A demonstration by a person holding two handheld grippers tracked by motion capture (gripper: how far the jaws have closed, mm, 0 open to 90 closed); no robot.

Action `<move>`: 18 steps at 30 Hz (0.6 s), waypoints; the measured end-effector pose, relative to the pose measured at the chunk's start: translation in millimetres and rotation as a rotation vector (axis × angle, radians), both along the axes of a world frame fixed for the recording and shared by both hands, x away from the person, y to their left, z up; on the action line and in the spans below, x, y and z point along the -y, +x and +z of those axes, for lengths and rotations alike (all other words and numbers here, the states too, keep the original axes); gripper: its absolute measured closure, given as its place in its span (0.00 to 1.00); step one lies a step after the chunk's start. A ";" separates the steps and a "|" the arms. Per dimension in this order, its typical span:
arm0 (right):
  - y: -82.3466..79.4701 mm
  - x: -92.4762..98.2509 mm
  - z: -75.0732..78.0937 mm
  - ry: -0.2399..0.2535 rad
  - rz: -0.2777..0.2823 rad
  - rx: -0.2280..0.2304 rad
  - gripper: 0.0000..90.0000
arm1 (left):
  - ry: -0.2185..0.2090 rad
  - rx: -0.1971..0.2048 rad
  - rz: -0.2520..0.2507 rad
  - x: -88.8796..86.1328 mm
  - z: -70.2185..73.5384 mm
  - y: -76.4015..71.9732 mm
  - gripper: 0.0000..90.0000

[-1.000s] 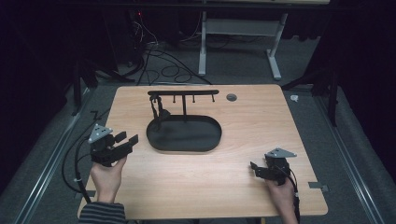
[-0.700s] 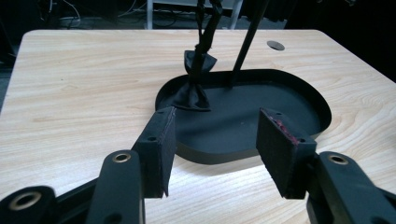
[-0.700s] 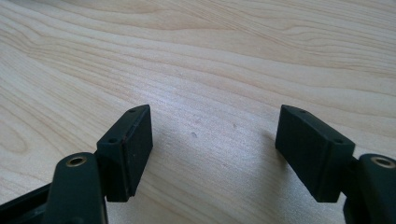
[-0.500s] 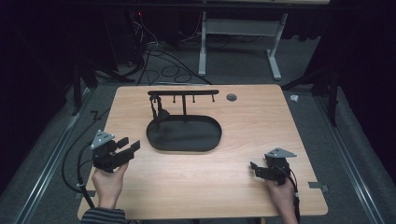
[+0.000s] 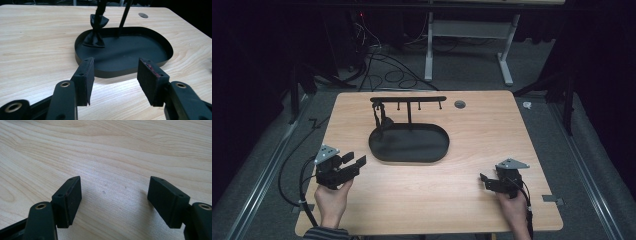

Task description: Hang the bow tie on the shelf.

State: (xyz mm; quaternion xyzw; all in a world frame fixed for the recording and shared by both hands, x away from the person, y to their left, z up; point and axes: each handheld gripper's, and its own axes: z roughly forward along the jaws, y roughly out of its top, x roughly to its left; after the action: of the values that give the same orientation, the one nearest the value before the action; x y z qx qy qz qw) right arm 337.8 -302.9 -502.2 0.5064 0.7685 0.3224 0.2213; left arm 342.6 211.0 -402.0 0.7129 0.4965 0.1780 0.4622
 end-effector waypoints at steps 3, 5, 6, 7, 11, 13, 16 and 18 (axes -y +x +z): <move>0.0 0.0 0.0 0.000 0.000 0.000 0.32 | 0.001 -0.003 -0.004 2.4 -2.7 -0.4 0.54; 0.0 0.0 0.0 0.000 0.000 0.000 0.32 | 0.002 -0.007 -0.008 3.4 -4.1 -0.9 0.54; 0.0 0.0 0.0 0.000 0.000 0.000 0.32 | 0.001 -0.006 -0.007 3.9 -4.9 -1.0 0.54; 0.0 0.0 0.0 0.000 0.000 0.000 0.32 | 0.000 -0.007 -0.009 4.4 -5.5 -1.3 0.54; 0.0 0.0 0.0 0.000 0.000 0.000 0.32 | -0.009 -0.014 -0.014 7.0 -9.1 -2.4 0.54; 0.0 0.0 0.0 0.000 0.000 0.000 0.32 | -0.008 -0.019 -0.019 8.5 -11.1 -2.5 0.54; 0.0 0.0 0.0 0.000 0.000 0.000 0.32 | -0.008 -0.025 -0.026 10.1 -13.0 -2.6 0.54; 0.0 0.0 0.0 0.000 0.000 0.000 0.32 | -0.013 -0.030 -0.032 11.6 -14.5 -2.4 0.54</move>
State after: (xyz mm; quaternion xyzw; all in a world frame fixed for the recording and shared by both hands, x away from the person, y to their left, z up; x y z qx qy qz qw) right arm 337.8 -302.9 -502.2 0.5063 0.7686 0.3224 0.2213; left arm 340.2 199.4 -416.6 0.7202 0.4930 0.1568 0.4622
